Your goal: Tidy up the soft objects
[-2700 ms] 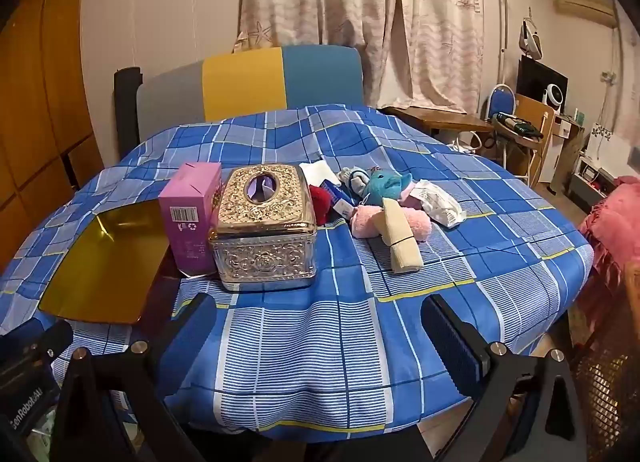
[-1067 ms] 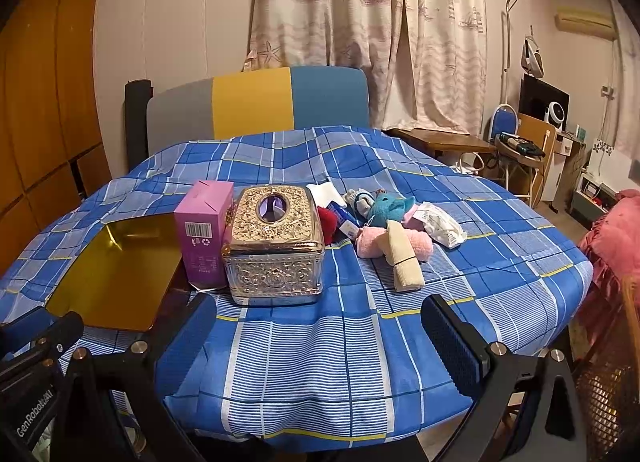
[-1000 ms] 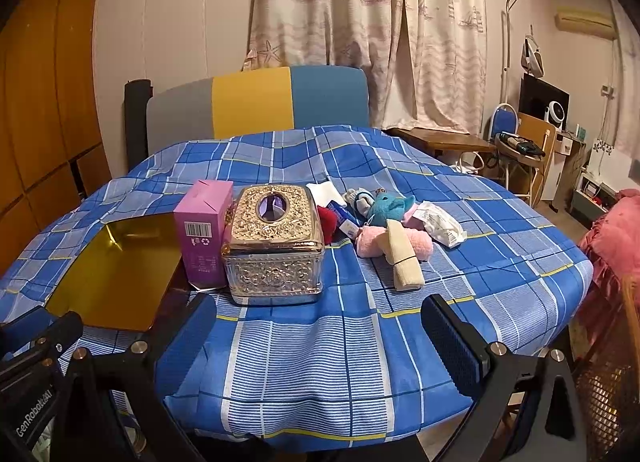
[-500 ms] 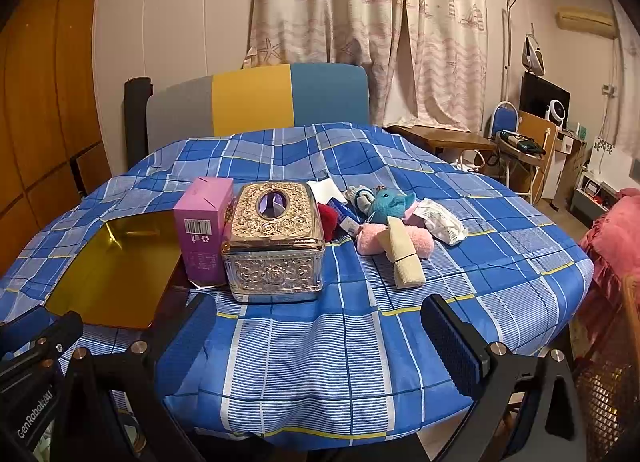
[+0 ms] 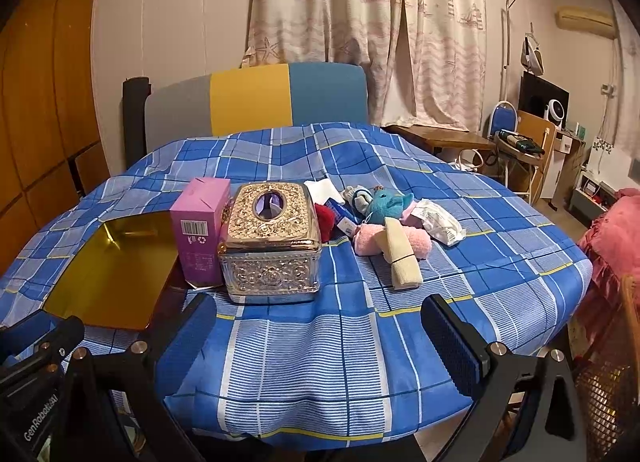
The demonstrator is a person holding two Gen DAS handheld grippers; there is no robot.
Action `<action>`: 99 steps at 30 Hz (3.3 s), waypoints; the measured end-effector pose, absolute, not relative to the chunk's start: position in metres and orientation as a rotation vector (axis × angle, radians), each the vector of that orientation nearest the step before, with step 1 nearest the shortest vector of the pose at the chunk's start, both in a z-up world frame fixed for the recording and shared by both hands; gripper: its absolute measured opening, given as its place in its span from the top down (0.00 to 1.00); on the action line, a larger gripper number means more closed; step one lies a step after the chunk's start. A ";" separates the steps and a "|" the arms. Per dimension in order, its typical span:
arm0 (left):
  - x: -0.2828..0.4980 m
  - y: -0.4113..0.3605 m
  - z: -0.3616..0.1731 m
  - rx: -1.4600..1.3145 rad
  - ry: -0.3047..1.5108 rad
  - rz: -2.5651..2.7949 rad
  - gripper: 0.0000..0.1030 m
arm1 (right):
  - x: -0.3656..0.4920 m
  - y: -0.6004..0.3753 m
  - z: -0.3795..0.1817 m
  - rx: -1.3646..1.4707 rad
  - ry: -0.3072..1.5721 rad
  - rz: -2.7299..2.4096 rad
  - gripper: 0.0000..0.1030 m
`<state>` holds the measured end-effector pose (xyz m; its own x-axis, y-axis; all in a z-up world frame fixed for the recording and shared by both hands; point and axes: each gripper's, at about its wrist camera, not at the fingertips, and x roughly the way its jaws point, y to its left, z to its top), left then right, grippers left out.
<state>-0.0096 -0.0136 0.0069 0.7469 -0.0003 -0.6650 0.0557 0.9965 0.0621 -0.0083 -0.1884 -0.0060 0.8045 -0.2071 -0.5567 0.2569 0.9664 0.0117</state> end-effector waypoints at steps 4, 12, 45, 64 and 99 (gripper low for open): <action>-0.007 -0.016 0.005 0.084 0.732 -0.024 0.59 | -0.006 -0.195 -0.005 0.102 0.588 -0.259 0.00; 0.003 -0.037 -0.006 0.112 0.777 -0.061 0.59 | 0.005 -0.226 -0.008 0.128 0.623 -0.251 0.00; 0.162 -0.309 -0.095 -0.004 1.063 -0.645 0.50 | -0.020 -0.452 -0.085 0.500 0.686 -0.431 0.00; 0.135 -0.240 -0.076 -0.072 1.001 -0.798 0.68 | 0.071 -0.457 -0.093 0.391 0.799 -0.291 0.00; 0.158 0.094 -0.025 -0.268 0.911 -0.368 0.68 | 0.223 -0.357 -0.117 -0.225 1.100 -0.073 0.55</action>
